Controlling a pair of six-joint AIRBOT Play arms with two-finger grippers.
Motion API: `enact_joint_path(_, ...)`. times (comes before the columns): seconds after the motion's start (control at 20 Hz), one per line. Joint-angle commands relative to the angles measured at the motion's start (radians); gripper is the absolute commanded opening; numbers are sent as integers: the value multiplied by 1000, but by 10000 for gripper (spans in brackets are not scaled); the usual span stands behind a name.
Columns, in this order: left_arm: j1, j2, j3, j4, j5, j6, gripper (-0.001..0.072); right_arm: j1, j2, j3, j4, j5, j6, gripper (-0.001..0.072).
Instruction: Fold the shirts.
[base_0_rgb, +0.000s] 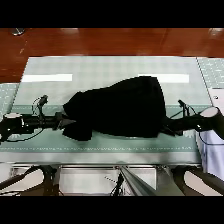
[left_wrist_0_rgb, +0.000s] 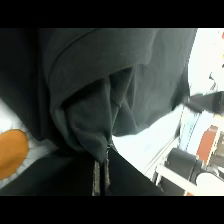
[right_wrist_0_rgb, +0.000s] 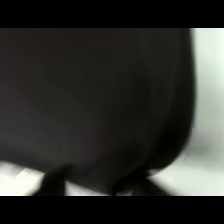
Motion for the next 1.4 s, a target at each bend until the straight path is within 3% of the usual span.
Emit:
enact_joint_path(0.0, -43, 0, -1, 3, -14, -3, 33, 111, -27, 109, 56, -52, -24, 20)
enact_joint_path(0.15, -69, 8, 51, -33, -48, -11, 31, 137, -39, 302, 39, 67, -21, 19)
enact_joint_path(0.35, -70, 115, 452, -189, -154, -128, 29, 137, -39, 857, -98, 217, 84, 19)
enact_joint_path(0.5, -70, 235, 886, -161, -48, -233, 30, 137, -37, 1360, -209, 293, 138, 19)
enact_joint_path(0.6, -70, 314, 1121, 14, 55, -369, 30, 137, -6, 1603, -268, 348, 154, 20)
enact_joint_path(0.7, -70, 407, 1279, 278, 99, -501, 30, 137, 111, 1647, -279, 336, 155, 20)
enact_joint_path(0.85, -70, 561, 1363, 617, 101, -598, 30, 137, 294, 1632, -308, 353, 155, 19)
enact_joint_path(0.95, -70, 665, 1361, 771, 85, -618, 31, 137, 415, 1586, -370, 352, 166, 20)
enact_joint_path(1.1, -70, 755, 1361, 899, -24, -618, 31, 137, 539, 1516, -486, 397, 221, 20)
enact_joint_path(1.35, -71, 857, 1183, 912, -177, -689, 31, 137, 596, 1446, -586, 602, 268, 19)
